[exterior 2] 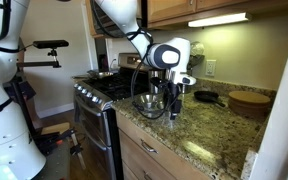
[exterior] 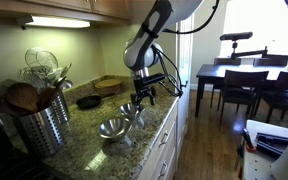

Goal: Pick up the smaller silver bowl and put it in the bigger silver bowl.

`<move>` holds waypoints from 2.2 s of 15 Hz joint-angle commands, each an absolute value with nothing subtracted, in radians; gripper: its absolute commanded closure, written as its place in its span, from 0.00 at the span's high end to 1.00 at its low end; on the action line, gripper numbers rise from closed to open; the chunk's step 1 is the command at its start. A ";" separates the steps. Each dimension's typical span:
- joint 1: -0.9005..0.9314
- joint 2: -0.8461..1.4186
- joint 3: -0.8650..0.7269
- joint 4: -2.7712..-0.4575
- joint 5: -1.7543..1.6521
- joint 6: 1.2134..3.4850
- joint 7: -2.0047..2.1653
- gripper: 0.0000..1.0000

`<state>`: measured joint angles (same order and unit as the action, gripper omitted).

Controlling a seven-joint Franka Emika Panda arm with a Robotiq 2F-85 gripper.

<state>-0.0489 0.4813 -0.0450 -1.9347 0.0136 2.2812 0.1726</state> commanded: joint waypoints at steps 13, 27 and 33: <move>-0.065 0.493 -0.054 -1.907 0.052 2.280 0.145 0.56; -0.060 0.481 -0.057 -1.888 0.043 2.286 0.150 0.10; -0.073 0.461 -0.044 -1.888 0.070 2.276 0.113 0.08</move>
<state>-0.0570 0.4788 -0.0520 -1.8705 0.0350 2.2801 0.1552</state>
